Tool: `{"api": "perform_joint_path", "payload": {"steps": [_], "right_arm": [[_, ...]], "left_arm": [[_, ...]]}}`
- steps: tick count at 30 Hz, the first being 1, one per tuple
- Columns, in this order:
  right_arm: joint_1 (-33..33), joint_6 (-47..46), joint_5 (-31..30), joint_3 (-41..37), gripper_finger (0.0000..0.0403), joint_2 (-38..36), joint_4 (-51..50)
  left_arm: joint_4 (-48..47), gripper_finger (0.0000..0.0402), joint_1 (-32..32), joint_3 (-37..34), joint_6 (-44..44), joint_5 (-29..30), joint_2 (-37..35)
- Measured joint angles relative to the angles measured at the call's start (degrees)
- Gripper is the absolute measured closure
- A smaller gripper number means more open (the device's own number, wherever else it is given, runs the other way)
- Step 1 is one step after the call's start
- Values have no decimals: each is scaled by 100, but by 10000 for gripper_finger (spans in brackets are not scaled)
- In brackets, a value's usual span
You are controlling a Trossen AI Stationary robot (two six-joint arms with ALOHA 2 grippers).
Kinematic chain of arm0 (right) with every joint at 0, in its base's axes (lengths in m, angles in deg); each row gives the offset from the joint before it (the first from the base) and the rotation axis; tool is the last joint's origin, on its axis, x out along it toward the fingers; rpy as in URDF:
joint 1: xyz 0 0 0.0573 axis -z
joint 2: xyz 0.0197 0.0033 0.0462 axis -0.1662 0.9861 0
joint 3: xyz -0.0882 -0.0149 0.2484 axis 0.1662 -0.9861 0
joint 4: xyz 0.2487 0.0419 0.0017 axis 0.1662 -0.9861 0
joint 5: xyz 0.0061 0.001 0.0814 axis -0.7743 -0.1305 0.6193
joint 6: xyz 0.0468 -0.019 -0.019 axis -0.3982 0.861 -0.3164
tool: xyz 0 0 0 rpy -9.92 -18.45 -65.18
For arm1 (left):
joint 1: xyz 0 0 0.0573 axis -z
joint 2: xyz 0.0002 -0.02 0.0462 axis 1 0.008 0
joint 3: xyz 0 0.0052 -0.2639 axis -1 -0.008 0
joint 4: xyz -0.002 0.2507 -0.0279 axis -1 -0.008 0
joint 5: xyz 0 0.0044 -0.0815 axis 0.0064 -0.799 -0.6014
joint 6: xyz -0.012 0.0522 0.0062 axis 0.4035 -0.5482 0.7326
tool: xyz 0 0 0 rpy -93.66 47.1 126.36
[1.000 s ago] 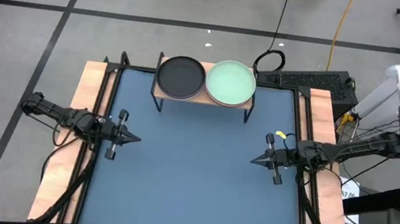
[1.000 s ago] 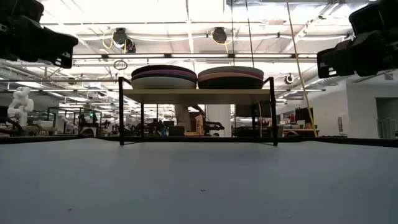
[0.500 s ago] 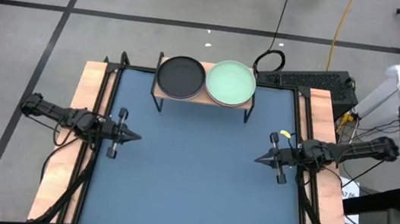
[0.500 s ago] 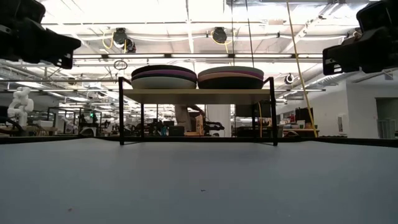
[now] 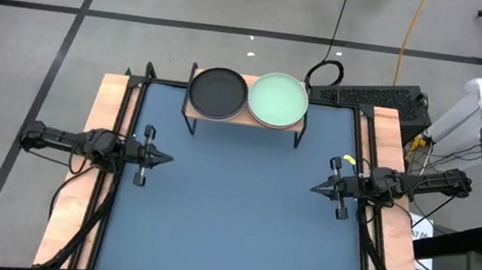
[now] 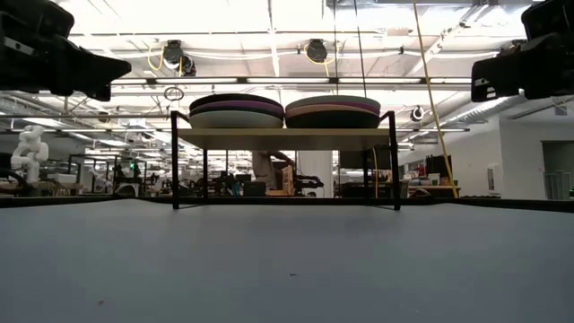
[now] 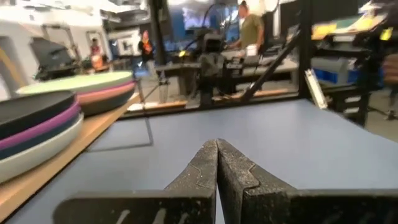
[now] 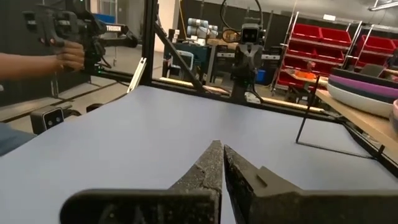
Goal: Place and stack plates onto a shelf
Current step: Return to Home Position
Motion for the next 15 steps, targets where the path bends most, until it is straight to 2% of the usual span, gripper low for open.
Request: {"api": "perform_joint_path", "payload": {"steps": [2, 8, 15], "right_arm": [[0, 13, -1, 0, 403, -61, -4], [0, 131, -8, 0, 403, -137, -20], [2, 254, -159, 0, 403, -139, -49]], "left_arm": [[60, 401, -145, -38, 39, -333, 16], [-7, 401, -406, -38, 117, -661, 17], [-12, 401, -637, -38, 118, -688, 17]]}}
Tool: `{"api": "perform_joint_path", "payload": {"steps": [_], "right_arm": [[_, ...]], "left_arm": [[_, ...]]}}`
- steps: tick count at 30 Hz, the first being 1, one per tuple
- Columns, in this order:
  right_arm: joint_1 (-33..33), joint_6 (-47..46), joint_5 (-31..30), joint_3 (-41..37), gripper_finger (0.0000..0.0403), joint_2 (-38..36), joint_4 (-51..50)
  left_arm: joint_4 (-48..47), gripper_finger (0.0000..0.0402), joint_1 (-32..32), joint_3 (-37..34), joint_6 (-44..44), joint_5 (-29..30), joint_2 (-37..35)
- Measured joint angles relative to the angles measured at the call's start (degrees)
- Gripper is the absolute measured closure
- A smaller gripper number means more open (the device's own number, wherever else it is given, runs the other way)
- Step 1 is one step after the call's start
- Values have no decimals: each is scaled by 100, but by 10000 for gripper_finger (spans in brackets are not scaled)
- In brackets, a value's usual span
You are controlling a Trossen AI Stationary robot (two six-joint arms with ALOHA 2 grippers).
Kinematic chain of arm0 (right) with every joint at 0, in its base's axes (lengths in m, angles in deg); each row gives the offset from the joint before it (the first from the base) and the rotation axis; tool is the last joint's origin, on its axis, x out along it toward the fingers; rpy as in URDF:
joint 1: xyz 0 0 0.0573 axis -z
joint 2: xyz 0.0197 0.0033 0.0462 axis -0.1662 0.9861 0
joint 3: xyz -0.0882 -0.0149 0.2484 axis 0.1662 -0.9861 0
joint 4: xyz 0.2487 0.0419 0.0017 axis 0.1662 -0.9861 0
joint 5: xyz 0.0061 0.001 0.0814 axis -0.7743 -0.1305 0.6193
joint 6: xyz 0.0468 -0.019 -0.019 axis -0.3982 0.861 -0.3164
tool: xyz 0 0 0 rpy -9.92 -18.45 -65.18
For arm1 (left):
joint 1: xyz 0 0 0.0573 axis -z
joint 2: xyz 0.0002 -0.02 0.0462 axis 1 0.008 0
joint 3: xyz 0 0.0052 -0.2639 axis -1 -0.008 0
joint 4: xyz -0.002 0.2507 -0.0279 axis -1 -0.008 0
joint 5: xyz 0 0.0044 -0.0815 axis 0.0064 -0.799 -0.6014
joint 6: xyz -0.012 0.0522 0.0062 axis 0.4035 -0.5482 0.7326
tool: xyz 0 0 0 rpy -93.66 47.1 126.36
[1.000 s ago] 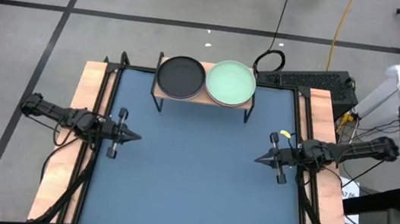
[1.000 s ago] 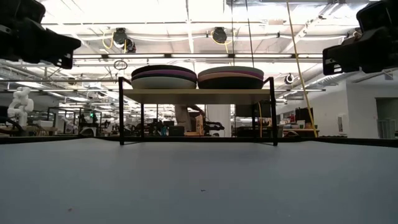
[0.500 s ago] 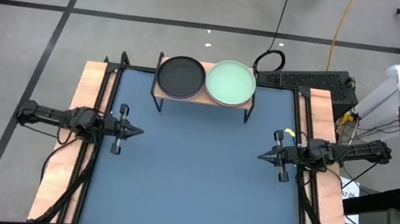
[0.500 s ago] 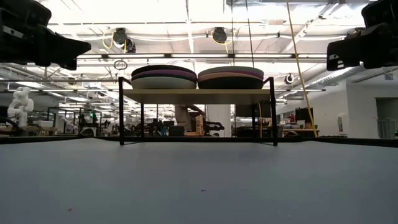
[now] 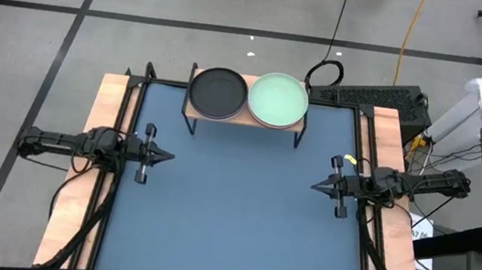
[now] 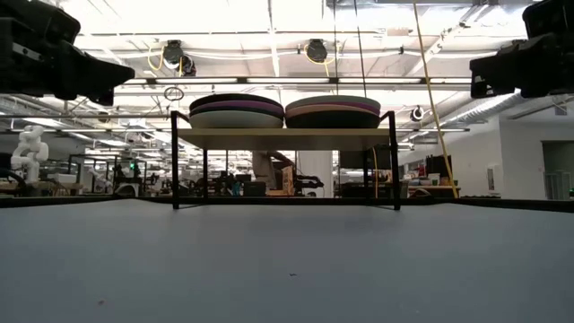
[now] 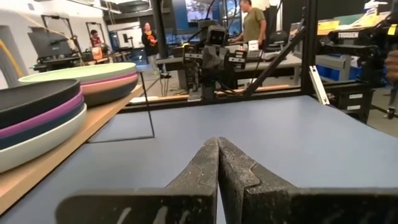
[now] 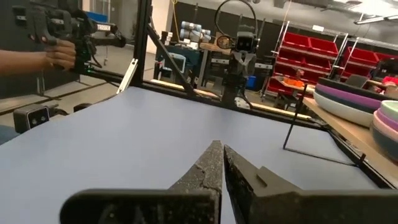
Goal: Place and stack plates onto a shelf
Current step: Return to Home Position
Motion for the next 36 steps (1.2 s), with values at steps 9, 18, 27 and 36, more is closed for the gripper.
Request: {"api": "perform_joint_path", "payload": {"steps": [9, 18, 27, 36], "right_arm": [[62, -2, 72, -30, 403, -168, -60], [782, 48, 740, -37, 403, -158, -15], [970, 134, 905, -35, 403, -99, 10], [968, -170, 460, -32, 403, -17, 11]], "left_arm": [[4, 401, -5, 0, 294, -12, 0], [251, 401, -5, -11, 297, 1, -2], [88, 401, -5, -11, 341, 4, 0], [24, 401, -5, -4, 369, -1, 0]]}}
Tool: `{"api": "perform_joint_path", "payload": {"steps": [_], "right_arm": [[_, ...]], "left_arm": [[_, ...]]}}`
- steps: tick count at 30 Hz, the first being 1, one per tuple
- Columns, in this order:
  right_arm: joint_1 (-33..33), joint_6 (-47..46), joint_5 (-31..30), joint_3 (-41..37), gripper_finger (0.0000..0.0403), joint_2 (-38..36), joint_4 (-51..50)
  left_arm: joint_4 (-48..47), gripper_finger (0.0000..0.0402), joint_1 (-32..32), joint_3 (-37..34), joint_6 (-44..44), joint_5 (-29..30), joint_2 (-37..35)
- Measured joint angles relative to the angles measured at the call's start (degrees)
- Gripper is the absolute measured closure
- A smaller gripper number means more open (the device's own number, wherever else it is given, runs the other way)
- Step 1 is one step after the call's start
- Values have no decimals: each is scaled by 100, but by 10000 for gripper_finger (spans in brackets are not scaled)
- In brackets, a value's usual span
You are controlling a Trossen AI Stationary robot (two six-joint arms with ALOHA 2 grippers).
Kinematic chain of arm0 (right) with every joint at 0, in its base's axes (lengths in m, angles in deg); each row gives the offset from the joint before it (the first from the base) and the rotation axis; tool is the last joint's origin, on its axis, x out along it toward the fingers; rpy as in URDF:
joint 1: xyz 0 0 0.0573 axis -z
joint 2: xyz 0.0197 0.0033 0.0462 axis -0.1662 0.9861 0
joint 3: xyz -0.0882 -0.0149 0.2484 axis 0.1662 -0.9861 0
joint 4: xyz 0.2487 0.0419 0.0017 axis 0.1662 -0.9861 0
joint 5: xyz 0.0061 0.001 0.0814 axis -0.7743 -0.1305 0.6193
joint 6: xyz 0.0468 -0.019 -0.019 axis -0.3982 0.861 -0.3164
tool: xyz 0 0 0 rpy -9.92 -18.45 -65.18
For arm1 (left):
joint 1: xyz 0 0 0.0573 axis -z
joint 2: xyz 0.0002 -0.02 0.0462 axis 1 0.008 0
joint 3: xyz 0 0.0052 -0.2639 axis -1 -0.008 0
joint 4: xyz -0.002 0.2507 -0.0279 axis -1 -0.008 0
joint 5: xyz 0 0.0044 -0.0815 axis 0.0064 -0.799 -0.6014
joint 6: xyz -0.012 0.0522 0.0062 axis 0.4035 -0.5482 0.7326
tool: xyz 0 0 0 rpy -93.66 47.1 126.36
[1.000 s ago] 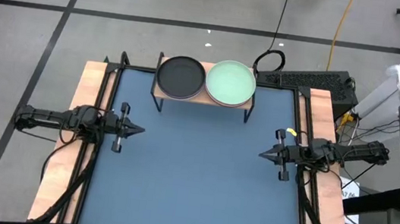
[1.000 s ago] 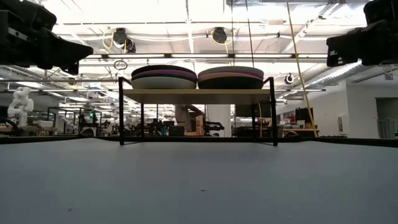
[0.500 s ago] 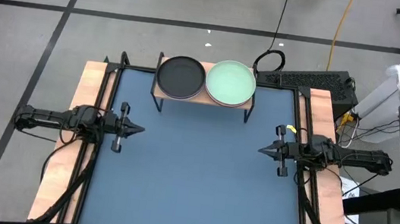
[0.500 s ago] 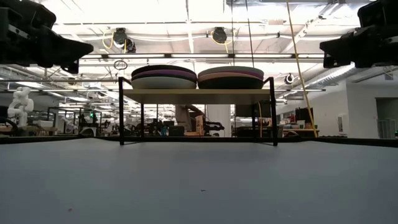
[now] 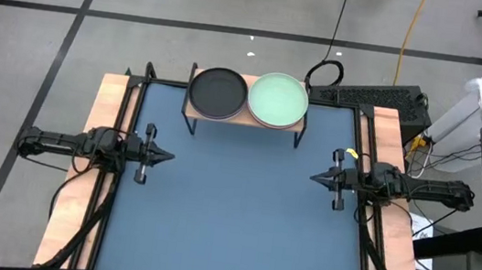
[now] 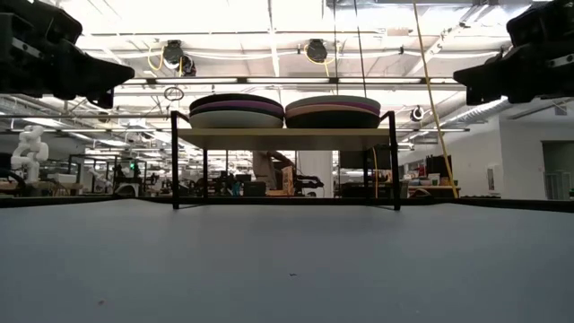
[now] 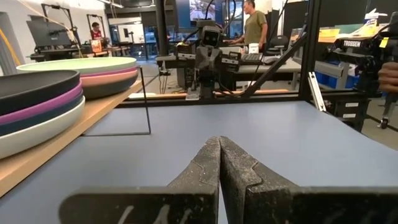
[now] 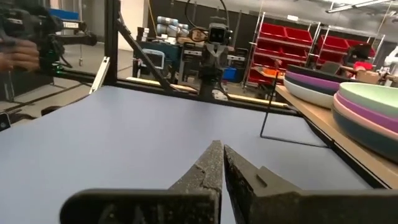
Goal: Place and stack plates onto a shelf
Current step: Return to Home Position
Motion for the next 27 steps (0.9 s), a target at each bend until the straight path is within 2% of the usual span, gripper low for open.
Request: {"api": "perform_joint_path", "payload": {"steps": [6, 11, 27], "right_arm": [[0, 137, -20, -1, 403, -22, -21], [54, -51, -456, -1, 403, -33, 6], [70, -80, -448, -1, 403, -33, 15]], "left_arm": [[-11, 401, 0, 0, 48, 4, 0], [-17, 401, 0, 2, 16, 13, 0], [-24, 400, 0, 2, -106, 15, 0]]}}
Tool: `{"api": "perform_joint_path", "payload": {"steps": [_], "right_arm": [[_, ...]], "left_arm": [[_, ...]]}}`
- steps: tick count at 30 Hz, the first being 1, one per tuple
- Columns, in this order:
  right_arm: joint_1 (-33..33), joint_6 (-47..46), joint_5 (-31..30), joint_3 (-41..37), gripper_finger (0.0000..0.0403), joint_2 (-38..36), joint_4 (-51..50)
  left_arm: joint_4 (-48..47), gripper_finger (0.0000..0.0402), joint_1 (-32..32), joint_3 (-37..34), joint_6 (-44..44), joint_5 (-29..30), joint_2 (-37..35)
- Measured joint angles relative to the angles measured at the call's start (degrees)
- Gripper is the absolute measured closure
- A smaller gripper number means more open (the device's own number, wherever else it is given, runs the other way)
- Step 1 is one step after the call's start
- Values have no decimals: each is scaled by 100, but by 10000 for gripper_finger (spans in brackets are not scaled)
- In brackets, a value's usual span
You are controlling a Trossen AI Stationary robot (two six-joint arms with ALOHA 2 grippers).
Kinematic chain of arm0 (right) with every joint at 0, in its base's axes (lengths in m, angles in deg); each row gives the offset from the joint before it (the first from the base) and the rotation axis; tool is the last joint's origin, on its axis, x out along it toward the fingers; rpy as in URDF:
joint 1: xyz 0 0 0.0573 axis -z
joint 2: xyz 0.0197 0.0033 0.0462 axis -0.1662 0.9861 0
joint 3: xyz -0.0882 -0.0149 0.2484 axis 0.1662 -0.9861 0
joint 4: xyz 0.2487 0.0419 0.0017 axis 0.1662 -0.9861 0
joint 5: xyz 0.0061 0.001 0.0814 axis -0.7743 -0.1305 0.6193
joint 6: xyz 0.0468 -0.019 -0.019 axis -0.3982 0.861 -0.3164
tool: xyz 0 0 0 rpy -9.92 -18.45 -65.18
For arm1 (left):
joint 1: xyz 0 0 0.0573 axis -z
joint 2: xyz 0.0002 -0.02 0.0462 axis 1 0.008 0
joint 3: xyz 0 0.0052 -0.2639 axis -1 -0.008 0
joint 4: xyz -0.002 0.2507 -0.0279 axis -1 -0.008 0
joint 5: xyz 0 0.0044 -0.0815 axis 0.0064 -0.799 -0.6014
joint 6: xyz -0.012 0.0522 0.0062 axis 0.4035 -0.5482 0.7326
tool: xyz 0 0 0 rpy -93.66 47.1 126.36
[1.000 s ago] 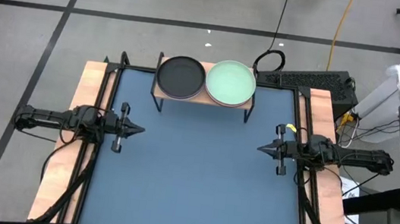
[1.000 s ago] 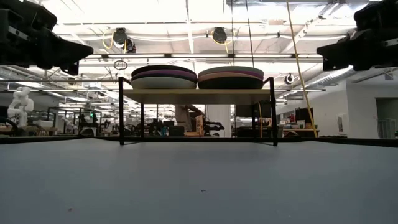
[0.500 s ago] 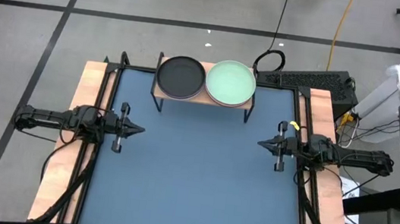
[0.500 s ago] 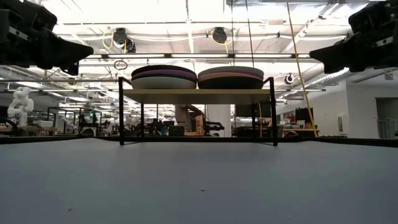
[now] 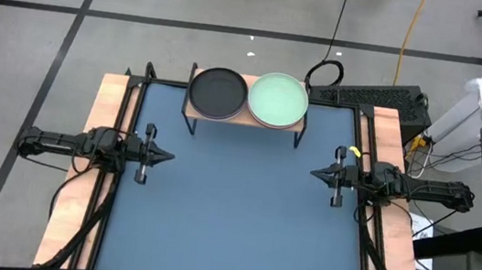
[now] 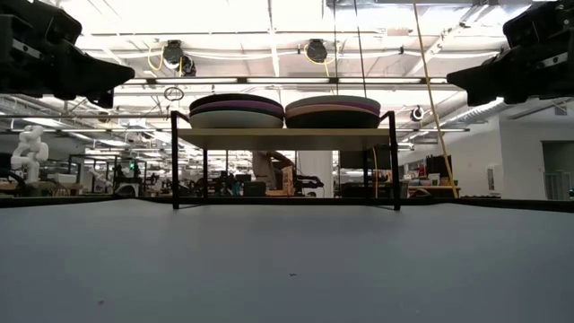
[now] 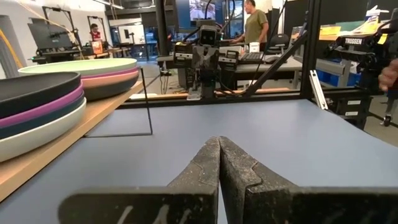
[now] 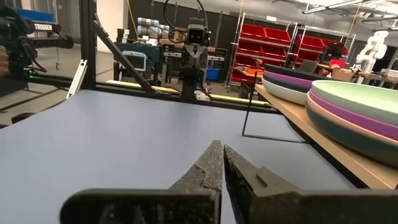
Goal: Place and stack plates onto a shelf
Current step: Return to Home Position
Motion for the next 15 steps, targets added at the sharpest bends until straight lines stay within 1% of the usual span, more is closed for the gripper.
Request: {"api": "perform_joint_path", "payload": {"steps": [7, 12, 15], "right_arm": [[0, -3, 1, 0, 403, 0, 2], [0, -4, -1, 0, 403, 0, 2], [0, -4, -1, 0, 403, 0, 2]], "left_arm": [[-2, 400, -25, 0, -57, -43, 0], [-2, 400, -32, 0, 253, -69, 0], [-5, 400, -31, 0, 233, -89, 0]]}}
